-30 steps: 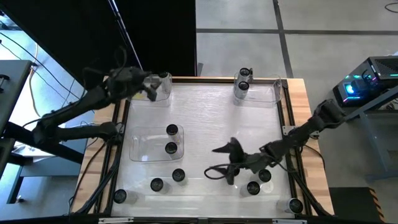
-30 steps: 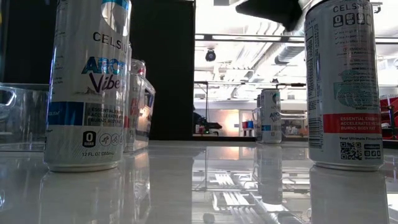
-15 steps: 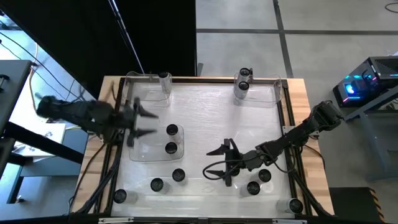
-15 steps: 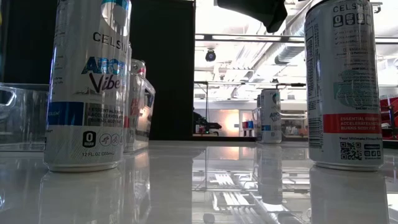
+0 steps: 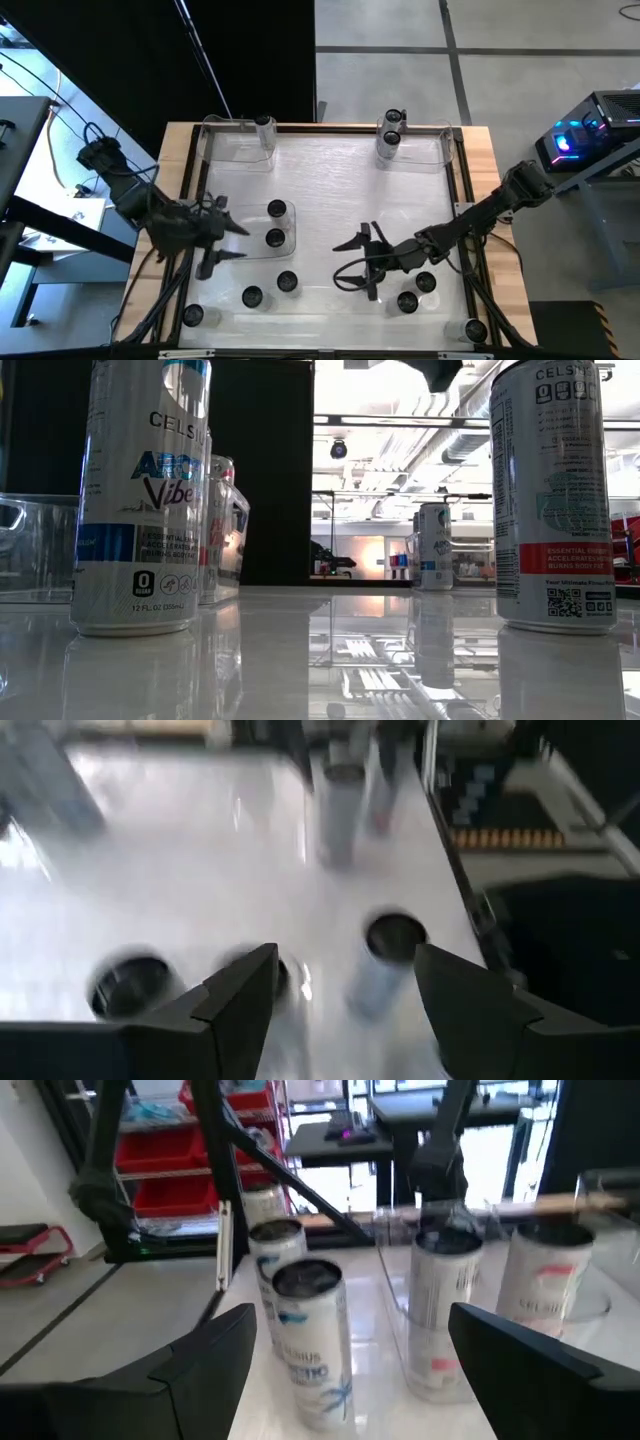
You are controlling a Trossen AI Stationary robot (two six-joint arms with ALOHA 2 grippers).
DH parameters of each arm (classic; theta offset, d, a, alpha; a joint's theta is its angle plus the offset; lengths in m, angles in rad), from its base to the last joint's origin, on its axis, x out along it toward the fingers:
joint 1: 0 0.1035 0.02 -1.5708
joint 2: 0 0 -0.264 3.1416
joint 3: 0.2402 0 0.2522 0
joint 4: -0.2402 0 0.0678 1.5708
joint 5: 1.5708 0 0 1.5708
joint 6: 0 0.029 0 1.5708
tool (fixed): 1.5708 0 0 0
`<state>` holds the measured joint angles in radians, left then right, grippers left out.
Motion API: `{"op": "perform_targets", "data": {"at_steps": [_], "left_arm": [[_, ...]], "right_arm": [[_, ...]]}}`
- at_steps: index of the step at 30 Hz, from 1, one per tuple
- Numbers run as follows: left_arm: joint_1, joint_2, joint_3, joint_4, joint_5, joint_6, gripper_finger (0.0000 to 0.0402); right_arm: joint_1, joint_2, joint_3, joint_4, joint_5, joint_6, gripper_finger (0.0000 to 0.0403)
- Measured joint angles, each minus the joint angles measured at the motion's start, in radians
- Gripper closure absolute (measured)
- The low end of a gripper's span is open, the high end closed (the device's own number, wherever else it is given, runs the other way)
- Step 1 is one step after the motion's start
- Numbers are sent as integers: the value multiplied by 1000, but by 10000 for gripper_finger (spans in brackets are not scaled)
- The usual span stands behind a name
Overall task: Sort soda cans
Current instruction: Put the white-yellow can into the top left transparent bin
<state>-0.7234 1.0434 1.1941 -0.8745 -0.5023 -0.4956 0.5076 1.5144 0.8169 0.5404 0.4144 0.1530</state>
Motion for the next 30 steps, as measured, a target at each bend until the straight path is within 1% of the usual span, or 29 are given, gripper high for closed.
{"op": "perform_targets", "data": {"at_steps": [1,3,6,9,11,13,14,16,18,20,23,25,27,28,30], "left_arm": [[-11,29,41,-65,24,-57,173],[-23,79,116,-186,108,-209,173],[-32,143,190,-321,289,-480,173],[-37,188,209,-383,445,-666,173],[-55,212,209,-411,478,-723,173],[-76,236,209,-438,438,-708,173],[-86,247,209,-447,392,-683,173],[-104,265,209,-449,268,-605,173],[-115,283,209,-449,102,-514,173],[-119,301,209,-447,-66,-429,173],[-97,318,209,-415,-279,-331,173],[-69,324,209,-350,-371,-237,173],[-26,322,193,-232,-393,-79,173],[5,316,174,-148,-363,30,173],[84,306,123,49,-213,251,173]], "right_arm": [[0,-9,0,0,0,-24,75],[-2,-27,0,-1,0,-77,75],[-4,-61,0,-2,0,-156,75],[-4,-93,0,-5,1,-212,75],[0,-123,0,-10,4,-229,75],[11,-179,5,-63,20,-207,75],[19,-212,26,-148,21,-180,75],[44,-275,100,-395,1,-107,75],[79,-306,200,-663,-9,-39,75],[112,-310,318,-916,-14,47,75],[152,-289,523,-1284,-16,253,75],[178,-265,647,-1508,-34,429,75],[202,-240,743,-1674,-69,586,75],[215,-231,775,-1728,-86,642,75],[251,-217,811,-1797,-117,703,75]]}}
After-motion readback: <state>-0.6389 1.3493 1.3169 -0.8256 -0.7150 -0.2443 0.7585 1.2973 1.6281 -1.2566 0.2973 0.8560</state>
